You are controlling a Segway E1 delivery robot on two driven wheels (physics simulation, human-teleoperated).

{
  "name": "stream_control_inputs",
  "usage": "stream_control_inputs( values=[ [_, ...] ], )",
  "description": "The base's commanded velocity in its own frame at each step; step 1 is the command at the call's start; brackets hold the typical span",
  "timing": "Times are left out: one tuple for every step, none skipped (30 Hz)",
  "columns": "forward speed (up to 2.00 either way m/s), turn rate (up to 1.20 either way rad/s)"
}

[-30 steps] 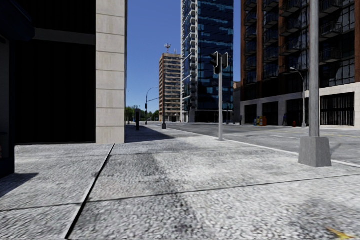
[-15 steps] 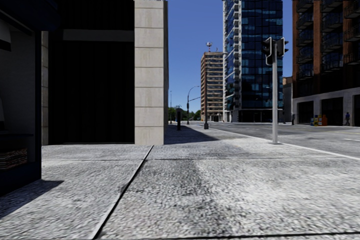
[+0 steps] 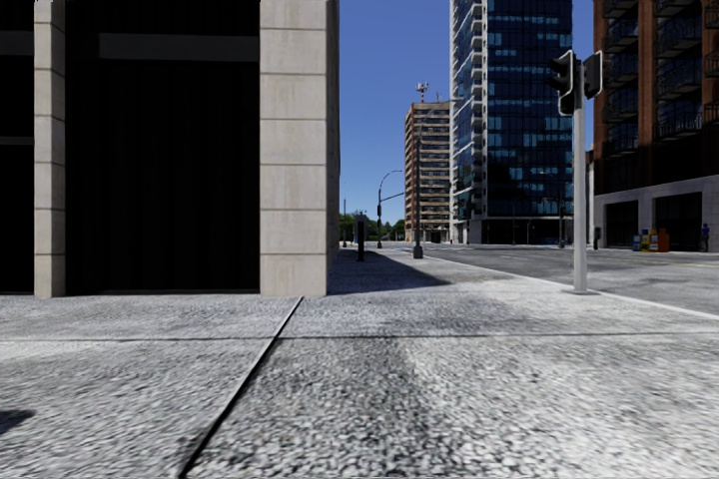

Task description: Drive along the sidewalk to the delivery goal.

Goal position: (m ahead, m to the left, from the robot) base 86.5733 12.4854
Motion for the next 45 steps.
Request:
stream_control_inputs(
  values=[
    [1.52, -0.97],
    [1.52, -0.97],
    [1.52, -1.00],
    [1.52, -1.01],
    [1.52, -1.01],
    [1.51, -1.01],
    [1.51, -0.95],
    [1.51, -0.95],
    [1.51, 0.00],
    [1.51, 0.00],
    [1.51, 0.00],
    [1.51, 0.00],
    [1.50, 0.00],
    [1.50, 0.00],
    [1.50, 0.00],
    [1.50, 0.00],
    [1.50, 0.00],
    [1.50, 0.00],
    [1.50, 0.00],
    [1.50, 0.00],
    [1.50, 0.00],
    [1.50, 0.00],
    [1.50, 0.00],
    [1.50, 0.00],
    [1.50, 0.00],
    [1.50, 0.00],
    [1.50, 0.00],
    [1.50, 0.00],
    [1.50, 0.00],
    [1.50, 0.00],
    [1.50, 0.00],
    [1.50, 0.00],
    [1.50, 0.00],
    [1.50, 0.00],
    [1.50, 0.00],
    [1.50, 0.00],
    [1.50, 0.00],
    [1.50, 0.00],
    [1.50, 0.00],
    [1.50, 0.00],
    [1.50, 0.00],
    [1.50, 0.00],
    [1.50, 0.00],
    [1.50, 0.00],
    [1.50, 0.00]
  ],
)
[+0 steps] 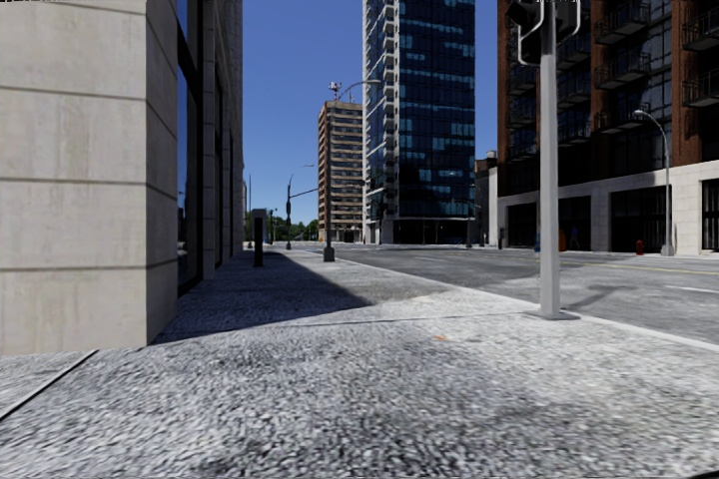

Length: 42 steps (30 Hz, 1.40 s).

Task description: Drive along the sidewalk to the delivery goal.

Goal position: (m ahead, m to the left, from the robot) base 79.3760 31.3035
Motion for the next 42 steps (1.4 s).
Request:
stream_control_inputs(
  values=[
    [1.50, 0.00],
    [1.50, 0.00],
    [1.50, 0.00],
    [1.50, 0.00],
    [1.50, 0.00],
    [1.50, 0.00],
    [1.50, 0.00],
    [1.50, 0.00],
    [1.50, 0.00],
    [1.50, 0.00],
    [1.50, 0.00],
    [1.50, 0.00],
    [1.50, 0.00],
    [1.50, 0.00],
    [1.50, 0.00],
    [1.50, 0.00],
    [1.50, 0.00],
    [1.50, 0.00],
    [1.50, 0.00],
    [1.50, 0.00],
    [1.50, 0.00],
    [1.50, 0.00],
    [1.50, 0.00],
    [1.50, 0.00],
    [1.50, 0.00],
    [1.50, 0.00],
    [1.50, 0.00],
    [1.50, 0.00],
    [1.50, 0.00],
    [1.50, 0.00],
    [1.50, 0.00],
    [1.50, 0.00],
    [1.50, 0.00],
    [1.50, 0.00],
    [1.50, 0.00],
    [1.50, 0.00],
    [1.50, 0.00],
    [1.50, 0.00],
    [1.50, 0.00],
    [1.50, 0.00],
    [1.50, 0.00],
    [1.50, 0.00]
  ],
)
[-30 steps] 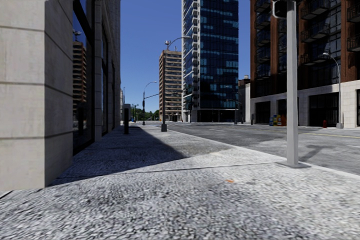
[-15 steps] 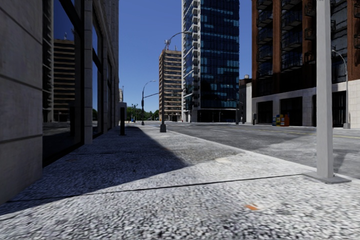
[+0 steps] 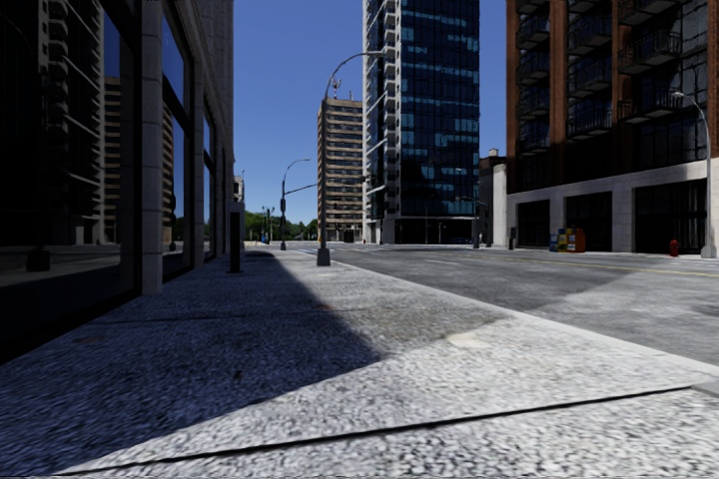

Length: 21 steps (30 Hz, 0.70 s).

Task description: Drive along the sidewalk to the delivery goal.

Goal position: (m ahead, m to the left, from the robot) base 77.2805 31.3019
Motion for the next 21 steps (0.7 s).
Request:
stream_control_inputs(
  values=[
    [1.50, 0.00],
    [1.50, 0.00],
    [1.50, 0.00],
    [1.50, 0.00],
    [1.50, 0.00],
    [1.50, 0.00],
    [1.50, 0.00],
    [1.50, 0.00],
    [1.50, 0.00],
    [1.50, 0.00],
    [1.50, 0.00],
    [1.50, 0.00],
    [1.50, 0.00],
    [1.50, 0.00],
    [1.50, 0.00],
    [1.50, 0.00],
    [1.50, 0.00],
    [1.50, 0.00],
    [1.50, 0.00],
    [1.51, 0.00],
    [1.51, 0.00]
  ],
)
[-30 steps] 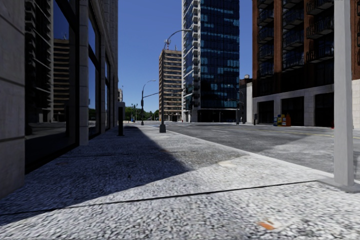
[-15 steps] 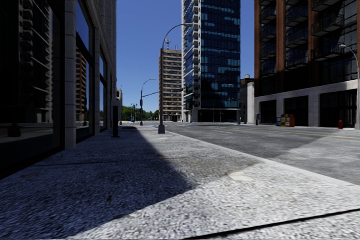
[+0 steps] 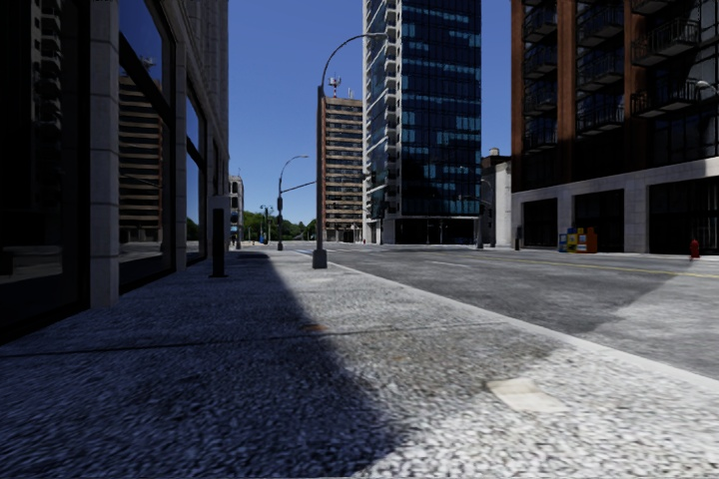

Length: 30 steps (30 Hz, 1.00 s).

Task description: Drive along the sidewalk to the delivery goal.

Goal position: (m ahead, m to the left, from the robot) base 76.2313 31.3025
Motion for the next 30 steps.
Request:
stream_control_inputs(
  values=[
    [1.51, 0.00],
    [1.51, 0.00],
    [1.51, 0.00],
    [1.51, 0.00],
    [1.51, 0.00],
    [1.51, 0.00],
    [1.51, 0.00],
    [1.52, 0.00],
    [1.52, 0.00],
    [1.52, 0.00],
    [1.52, 0.00],
    [1.52, 0.00],
    [1.52, 0.00],
    [1.52, 0.00],
    [1.52, 0.00],
    [1.52, 0.00],
    [1.52, 0.00],
    [1.53, 0.00],
    [1.53, 0.00],
    [1.54, 0.00],
    [1.54, 0.00],
    [1.54, 0.00],
    [1.54, 0.00],
    [1.54, 0.00],
    [1.54, 0.17],
    [1.54, 0.39],
    [1.54, 0.39],
    [1.54, 0.57],
    [1.54, 0.72],
    [1.54, 0.76]
  ],
)
